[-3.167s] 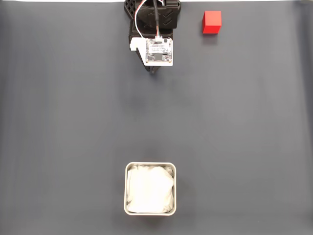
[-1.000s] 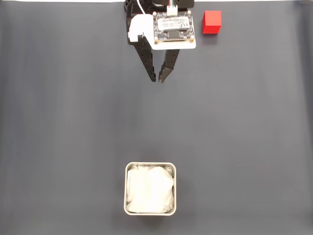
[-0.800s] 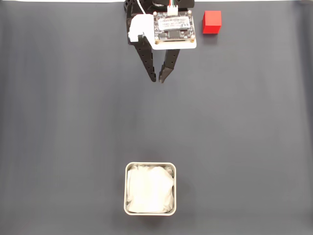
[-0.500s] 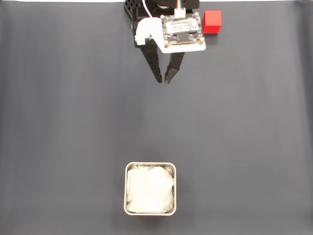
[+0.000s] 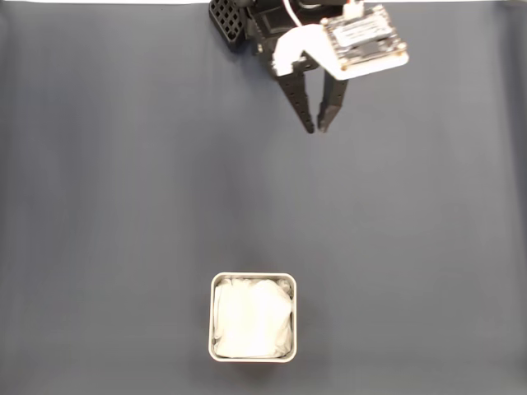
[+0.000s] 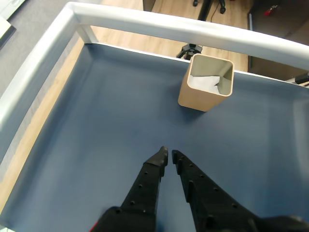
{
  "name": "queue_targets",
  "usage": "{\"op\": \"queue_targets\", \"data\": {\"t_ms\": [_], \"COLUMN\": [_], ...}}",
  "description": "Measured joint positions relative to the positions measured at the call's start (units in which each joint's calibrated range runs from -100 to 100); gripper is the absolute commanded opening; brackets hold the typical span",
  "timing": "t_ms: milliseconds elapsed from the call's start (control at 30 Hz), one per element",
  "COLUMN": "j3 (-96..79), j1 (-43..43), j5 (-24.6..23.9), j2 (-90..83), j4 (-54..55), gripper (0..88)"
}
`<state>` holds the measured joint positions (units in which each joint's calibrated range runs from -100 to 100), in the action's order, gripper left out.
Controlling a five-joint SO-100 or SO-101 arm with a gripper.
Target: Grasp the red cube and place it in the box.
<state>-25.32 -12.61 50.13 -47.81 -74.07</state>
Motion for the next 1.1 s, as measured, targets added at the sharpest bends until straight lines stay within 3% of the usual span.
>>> {"op": "queue_targets", "data": {"t_ms": [1100], "j3": [-9.49], "j1": [-16.99], "j5": [1.37], "j2": [-11.98], "j4": [-2.63], "gripper": [0.0]}}
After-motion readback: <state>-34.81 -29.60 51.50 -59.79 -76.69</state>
